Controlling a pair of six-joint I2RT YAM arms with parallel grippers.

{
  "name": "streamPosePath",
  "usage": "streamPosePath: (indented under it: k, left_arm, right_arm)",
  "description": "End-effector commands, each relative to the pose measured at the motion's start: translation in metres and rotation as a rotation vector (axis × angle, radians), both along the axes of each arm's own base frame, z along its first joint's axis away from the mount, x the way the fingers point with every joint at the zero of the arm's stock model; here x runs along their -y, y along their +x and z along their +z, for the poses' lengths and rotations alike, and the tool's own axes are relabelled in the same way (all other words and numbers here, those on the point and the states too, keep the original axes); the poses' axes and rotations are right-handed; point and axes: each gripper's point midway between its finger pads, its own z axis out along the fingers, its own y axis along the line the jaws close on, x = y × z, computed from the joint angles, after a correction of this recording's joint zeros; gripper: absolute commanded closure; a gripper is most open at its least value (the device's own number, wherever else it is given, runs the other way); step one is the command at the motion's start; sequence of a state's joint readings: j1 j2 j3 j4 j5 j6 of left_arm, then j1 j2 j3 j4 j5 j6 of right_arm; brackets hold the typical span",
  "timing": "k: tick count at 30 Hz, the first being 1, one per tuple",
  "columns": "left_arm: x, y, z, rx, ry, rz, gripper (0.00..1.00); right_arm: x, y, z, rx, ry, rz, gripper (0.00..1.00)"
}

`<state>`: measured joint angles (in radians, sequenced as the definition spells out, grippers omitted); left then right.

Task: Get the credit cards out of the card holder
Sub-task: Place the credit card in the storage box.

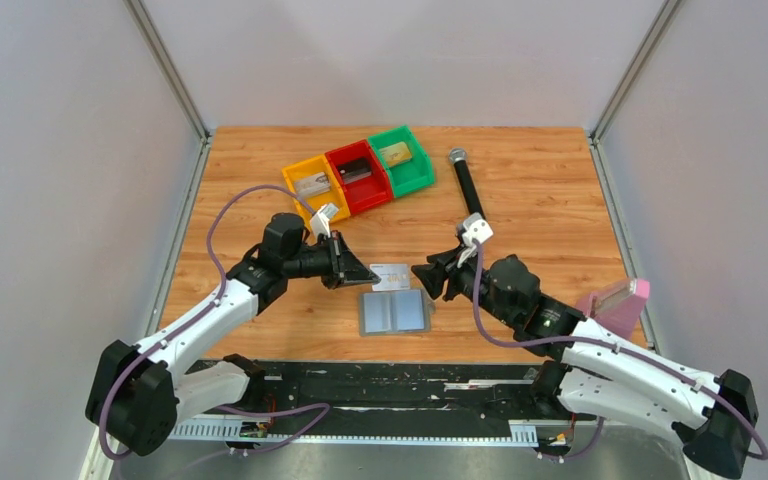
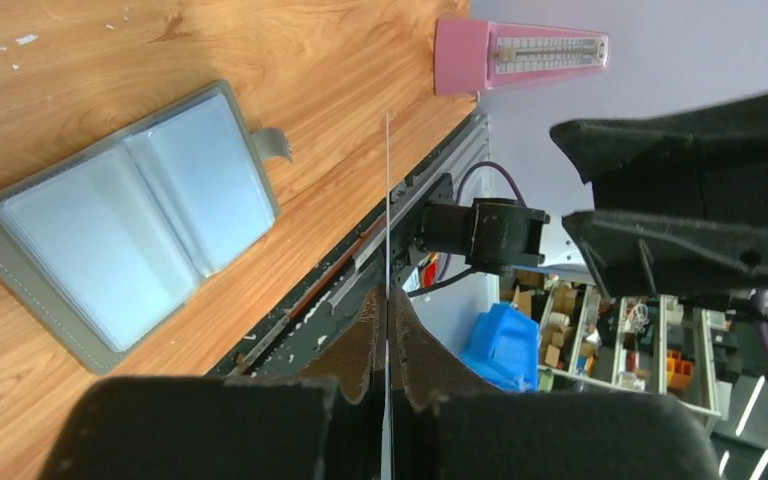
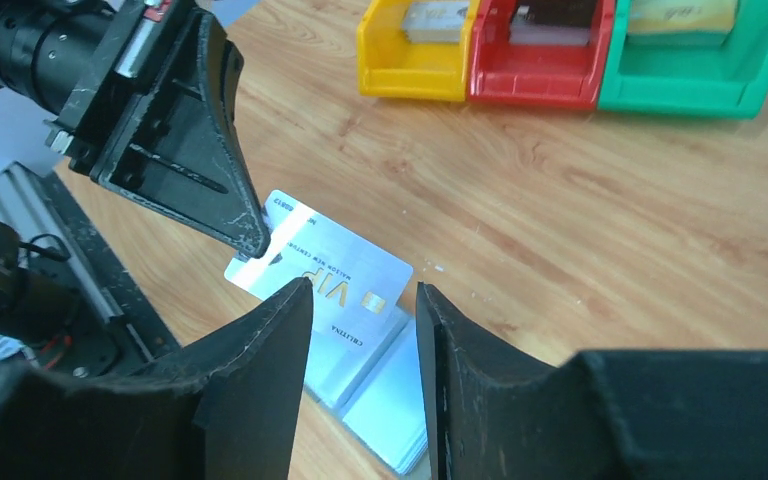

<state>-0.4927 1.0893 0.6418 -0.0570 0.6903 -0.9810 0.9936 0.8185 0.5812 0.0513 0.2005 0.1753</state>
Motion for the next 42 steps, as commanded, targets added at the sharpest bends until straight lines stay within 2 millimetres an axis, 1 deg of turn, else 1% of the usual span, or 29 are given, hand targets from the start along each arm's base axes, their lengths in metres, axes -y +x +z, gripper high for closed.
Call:
streamPosePath:
  k: [1,4,7,8,9,12,13,15,19,22,24,28,32,35,37,38,39,41,42]
  left_arm:
    - [0.003,0.006,0.023,0.137,-0.024,-0.049,1.00]
    - [0.004,0.004,0.023,0.149,-0.018,-0.074,1.00]
    - [0.007,-0.003,0.026,0.145,-0.013,-0.146,1.00]
    - [0.008,-0.005,0.027,0.157,-0.014,-0.186,1.00]
    - [0.008,-0.009,0.025,0.152,-0.006,-0.217,1.00]
    - [0.008,-0.019,0.029,0.147,-0.015,-0.291,1.00]
    - [0.006,-0.023,0.026,0.140,-0.005,-0.307,1.00]
    - [0.005,-0.028,0.028,0.136,-0.007,-0.333,1.00]
    - [0.006,-0.039,0.034,0.133,-0.049,-0.392,1.00]
    - [0.007,-0.040,0.036,0.136,-0.058,-0.408,1.00]
    - [0.008,-0.040,0.037,0.139,-0.065,-0.419,1.00]
    - [0.010,-0.042,0.039,0.141,-0.084,-0.439,1.00]
    - [0.010,-0.043,0.040,0.144,-0.090,-0.447,1.00]
    - [0.010,-0.042,0.039,0.146,-0.088,-0.450,1.00]
    - [0.010,-0.042,0.038,0.143,-0.085,-0.452,1.00]
    - [0.010,-0.041,0.037,0.145,-0.082,-0.453,1.00]
    - [0.010,-0.042,0.037,0.141,-0.079,-0.455,0.99]
    - [0.009,-0.040,0.036,0.141,-0.063,-0.451,0.94]
    - [0.009,-0.037,0.036,0.155,-0.048,-0.441,0.86]
  right_arm:
    - [-0.011,-0.015,0.007,-0.260,0.159,0.118,0.56]
    - [-0.014,-0.014,0.006,-0.325,0.176,0.178,0.56]
    - [-0.015,-0.013,0.009,-0.265,0.106,0.249,0.53]
    - [-0.015,-0.012,0.015,-0.232,0.079,0.280,0.52]
    - [-0.015,-0.012,0.018,-0.203,0.045,0.319,0.51]
    - [-0.016,-0.004,0.023,-0.180,-0.040,0.398,0.50]
    - [-0.015,-0.003,0.020,-0.206,-0.068,0.421,0.50]
    - [-0.020,-0.004,0.017,-0.225,-0.094,0.500,0.50]
    - [-0.035,-0.012,0.012,-0.252,-0.091,0.650,0.49]
    - [-0.046,-0.020,0.011,-0.295,-0.072,0.769,0.49]
    - [-0.053,-0.018,0.010,-0.330,-0.062,0.798,0.49]
    - [-0.062,-0.017,0.000,-0.367,-0.069,0.819,0.52]
    - [-0.067,-0.023,-0.004,-0.387,-0.056,0.862,0.61]
    - [-0.068,-0.028,-0.004,-0.406,-0.034,0.887,0.63]
    - [-0.070,-0.034,-0.005,-0.420,-0.019,0.916,0.68]
    - [-0.070,-0.036,-0.005,-0.421,-0.015,0.928,0.72]
    - [-0.070,-0.038,-0.006,-0.425,-0.013,0.932,0.80]
    - [-0.070,-0.038,-0.004,-0.429,-0.002,0.917,0.96]
    - [-0.071,-0.035,-0.003,-0.434,-0.001,0.886,1.00]
